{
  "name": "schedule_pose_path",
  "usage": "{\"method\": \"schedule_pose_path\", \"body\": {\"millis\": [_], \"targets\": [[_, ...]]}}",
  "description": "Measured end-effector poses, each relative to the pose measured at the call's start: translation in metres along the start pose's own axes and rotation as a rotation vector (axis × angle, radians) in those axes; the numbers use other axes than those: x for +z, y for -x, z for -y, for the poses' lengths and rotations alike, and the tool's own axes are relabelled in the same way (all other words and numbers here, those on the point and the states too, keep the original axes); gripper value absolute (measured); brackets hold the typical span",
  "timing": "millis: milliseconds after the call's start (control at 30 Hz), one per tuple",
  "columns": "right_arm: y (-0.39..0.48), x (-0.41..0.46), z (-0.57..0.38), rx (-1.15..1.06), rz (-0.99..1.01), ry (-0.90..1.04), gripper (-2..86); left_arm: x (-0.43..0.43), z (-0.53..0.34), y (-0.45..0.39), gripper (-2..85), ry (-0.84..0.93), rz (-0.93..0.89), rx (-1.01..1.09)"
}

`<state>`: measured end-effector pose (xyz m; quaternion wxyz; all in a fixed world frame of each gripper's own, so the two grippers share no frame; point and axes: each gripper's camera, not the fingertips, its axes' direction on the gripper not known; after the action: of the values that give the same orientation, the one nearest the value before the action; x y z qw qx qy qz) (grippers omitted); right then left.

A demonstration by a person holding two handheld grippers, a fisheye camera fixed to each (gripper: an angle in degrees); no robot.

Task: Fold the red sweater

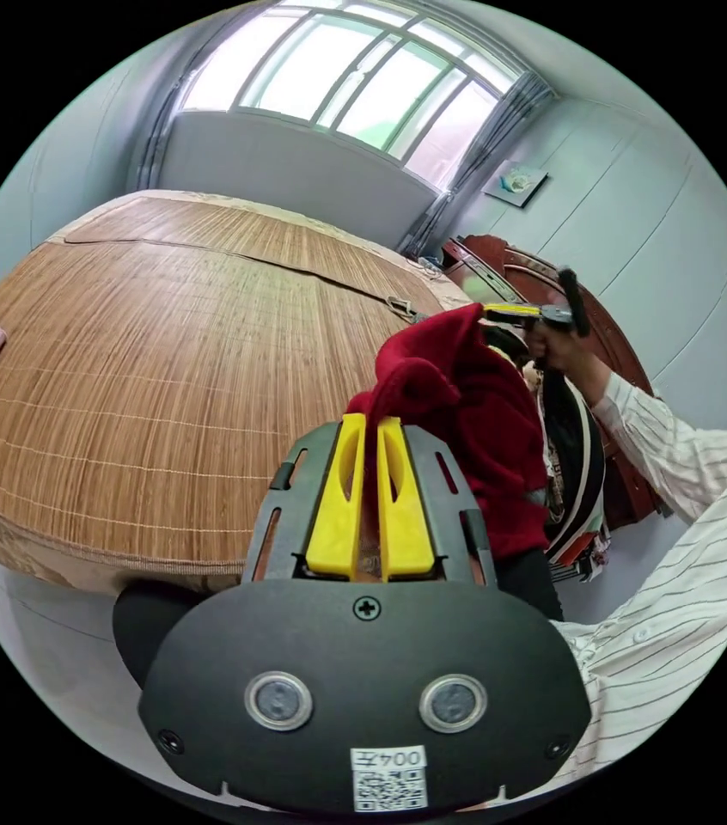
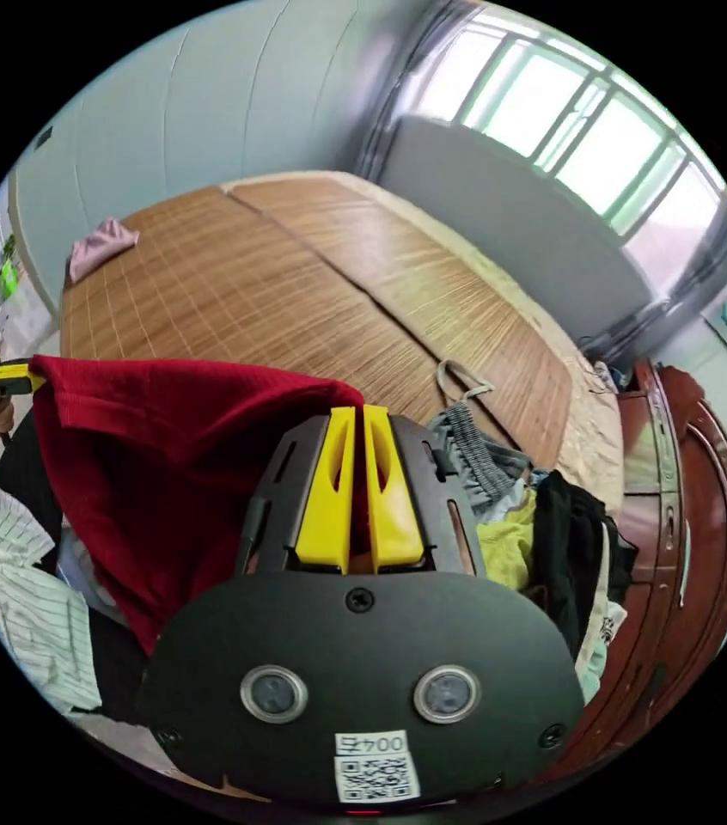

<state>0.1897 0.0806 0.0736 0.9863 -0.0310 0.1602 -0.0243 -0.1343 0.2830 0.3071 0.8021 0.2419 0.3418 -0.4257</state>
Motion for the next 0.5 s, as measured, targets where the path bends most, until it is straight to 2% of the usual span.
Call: {"method": "schedule_pose_path", "body": {"millis": [200, 333, 500], "targets": [[0.002, -0.2, -0.101, 0.317, -0.26, -0.378, -1.0, -0.107, 0.059, -0.021, 1.4, -0.263, -0.002, 0.063], [0.035, -0.312, -0.149, 0.316, -0.42, -0.55, -1.0, -0.178, 0.087, -0.051, 1.2, -0.398, 0.018, 0.154], [0.074, -0.42, -0.193, 0.256, -0.491, -0.7, -0.9, -0.287, 0.103, -0.08, 1.2, -0.569, 0.096, 0.293]]}}
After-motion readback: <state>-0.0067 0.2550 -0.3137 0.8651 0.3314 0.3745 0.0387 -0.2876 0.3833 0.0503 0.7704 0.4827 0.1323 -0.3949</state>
